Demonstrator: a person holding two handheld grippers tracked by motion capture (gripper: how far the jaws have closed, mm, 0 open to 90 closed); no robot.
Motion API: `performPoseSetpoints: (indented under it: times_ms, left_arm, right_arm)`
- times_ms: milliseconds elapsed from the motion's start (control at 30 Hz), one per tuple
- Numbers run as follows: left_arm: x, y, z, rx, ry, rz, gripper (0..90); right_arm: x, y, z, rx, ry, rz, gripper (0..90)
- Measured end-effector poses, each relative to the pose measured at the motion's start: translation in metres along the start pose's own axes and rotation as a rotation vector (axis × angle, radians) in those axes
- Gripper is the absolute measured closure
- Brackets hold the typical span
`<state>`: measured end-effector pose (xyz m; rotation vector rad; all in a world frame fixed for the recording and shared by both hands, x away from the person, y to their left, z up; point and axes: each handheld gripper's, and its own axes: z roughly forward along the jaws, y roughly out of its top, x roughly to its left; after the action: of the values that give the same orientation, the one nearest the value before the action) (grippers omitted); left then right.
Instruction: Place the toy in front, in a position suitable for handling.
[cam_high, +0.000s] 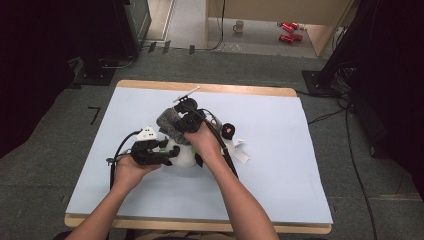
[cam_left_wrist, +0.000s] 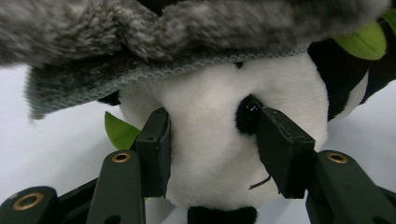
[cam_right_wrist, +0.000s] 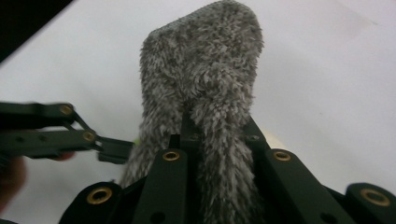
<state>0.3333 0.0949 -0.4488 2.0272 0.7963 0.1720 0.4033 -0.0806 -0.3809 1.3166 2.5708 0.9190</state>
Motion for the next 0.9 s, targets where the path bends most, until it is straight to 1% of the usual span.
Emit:
performPoseSetpoints:
  times_ms: [67,133,200,300,333,367,467,667,767,867,900]
  left_arm:
    - [0.0,0.0,0.001,0.001,0.002,-0.005,48.6]
    - [-0.002,0.002,0.001,0.013,0.01,-0.017,49.4]
    - [-0.003,0.003,0.001,0.024,0.015,-0.022,50.1]
    - [-0.002,0.003,0.001,0.033,0.011,-0.029,50.3]
    - [-0.002,0.003,0.001,0.034,0.01,-0.031,50.4]
    - [-0.002,0.003,0.001,0.035,0.009,-0.029,50.4]
    - [-0.002,0.002,0.001,0.034,0.0,-0.024,50.5]
    - [-0.003,0.001,0.001,0.017,-0.008,-0.008,50.5]
    - [-0.001,0.002,0.002,0.009,-0.021,-0.015,50.4]
    - [0.003,0.0,0.002,-0.002,-0.037,-0.013,50.3]
    - [0.004,0.0,0.002,-0.007,-0.037,-0.012,50.1]
  right_arm:
    - [-0.003,-0.001,0.001,0.012,-0.018,-0.021,78.5]
    - [-0.008,-0.002,0.0,0.02,-0.039,-0.026,78.6]
    - [-0.012,-0.004,-0.001,0.023,-0.045,-0.024,78.6]
    - [-0.019,-0.007,-0.005,0.028,-0.098,-0.028,78.9]
    - [-0.021,-0.009,-0.007,0.034,-0.119,-0.021,79.0]
    - [-0.024,-0.01,-0.009,0.039,-0.129,-0.012,79.1]
    - [-0.033,-0.016,-0.015,0.051,-0.143,-0.007,79.2]
    - [-0.045,-0.02,-0.022,0.074,-0.16,-0.003,79.1]
    - [-0.05,-0.021,-0.025,0.056,-0.206,0.002,79.2]
    - [-0.058,-0.021,-0.032,0.028,-0.231,0.029,79.4]
    - [-0.061,-0.02,-0.034,0.02,-0.237,0.047,79.5]
